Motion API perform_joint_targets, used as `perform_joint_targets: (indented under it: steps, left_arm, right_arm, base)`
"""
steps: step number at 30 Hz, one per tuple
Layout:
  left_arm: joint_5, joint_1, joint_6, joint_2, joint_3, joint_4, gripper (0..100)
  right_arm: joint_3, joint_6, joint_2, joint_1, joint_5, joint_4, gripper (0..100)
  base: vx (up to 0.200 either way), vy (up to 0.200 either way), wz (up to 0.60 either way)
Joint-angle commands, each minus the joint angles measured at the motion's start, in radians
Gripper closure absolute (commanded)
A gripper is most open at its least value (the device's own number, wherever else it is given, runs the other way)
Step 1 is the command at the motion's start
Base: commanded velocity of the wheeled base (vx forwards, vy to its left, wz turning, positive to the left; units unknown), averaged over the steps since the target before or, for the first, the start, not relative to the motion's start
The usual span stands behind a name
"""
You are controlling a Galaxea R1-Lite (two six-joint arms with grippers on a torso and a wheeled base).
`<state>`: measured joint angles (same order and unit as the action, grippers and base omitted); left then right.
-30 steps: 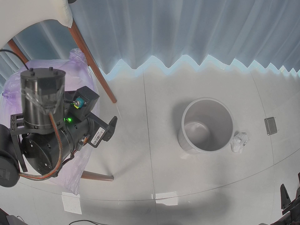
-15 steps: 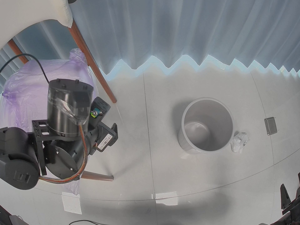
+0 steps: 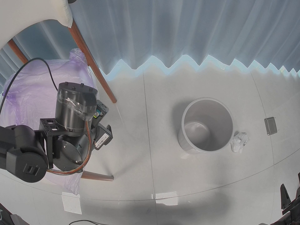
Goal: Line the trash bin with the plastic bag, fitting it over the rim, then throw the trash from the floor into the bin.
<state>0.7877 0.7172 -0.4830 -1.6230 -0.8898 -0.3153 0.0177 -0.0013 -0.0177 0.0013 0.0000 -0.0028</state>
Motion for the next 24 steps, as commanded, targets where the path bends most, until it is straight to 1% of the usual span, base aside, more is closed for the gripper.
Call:
perform_joint_targets:
  steps: [1, 5, 9, 12, 13, 18, 22, 24]
  left_arm:
    - [-0.004, -0.064, 0.0, -0.002, 0.0, -0.001, 0]
    - [-0.004, -0.078, 0.003, -0.008, 0.0, -0.002, 0]
    - [-0.007, -0.076, -0.008, -0.031, -0.001, -0.045, 0]
    - [-0.007, -0.078, -0.022, -0.032, -0.001, -0.053, 0]
    - [-0.007, -0.078, -0.022, -0.032, -0.001, -0.053, 100]
    - [-0.008, -0.076, -0.009, -0.023, 0.003, -0.053, 100]
    - [-0.007, -0.061, 0.003, 0.005, 0.009, -0.062, 100]
    - [-0.007, -0.038, 0.024, 0.032, 0.017, -0.07, 100]
  right_arm:
    - [-0.018, -0.002, 0.016, 0.0, 0.0, 0.0, 0]
    - [-0.018, -0.002, 0.016, 0.0, 0.0, 0.0, 0]
    - [-0.018, -0.002, 0.015, 0.0, 0.0, 0.0, 0]
    - [-0.018, -0.002, 0.016, 0.0, 0.0, 0.0, 0]
    - [-0.018, -0.002, 0.016, 0.0, 0.0, 0.0, 0]
    - [-0.018, -0.002, 0.015, 0.0, 0.0, 0.0, 0]
    - [-0.018, -0.002, 0.016, 0.0, 0.0, 0.0, 0]
    - [-0.018, -0.002, 0.016, 0.0, 0.0, 0.0, 0]
  base:
    - [0.0, 0.0, 0.0]
    - [0.0, 0.0, 0.0]
    - [0.0, 0.0, 0.0]
    - [0.0, 0.0, 0.0]
    - [0.0, 0.0, 0.0]
    - [0.0, 0.0, 0.0]
    - [0.0, 0.0, 0.0]
    - [0.0, 0.0, 0.0]
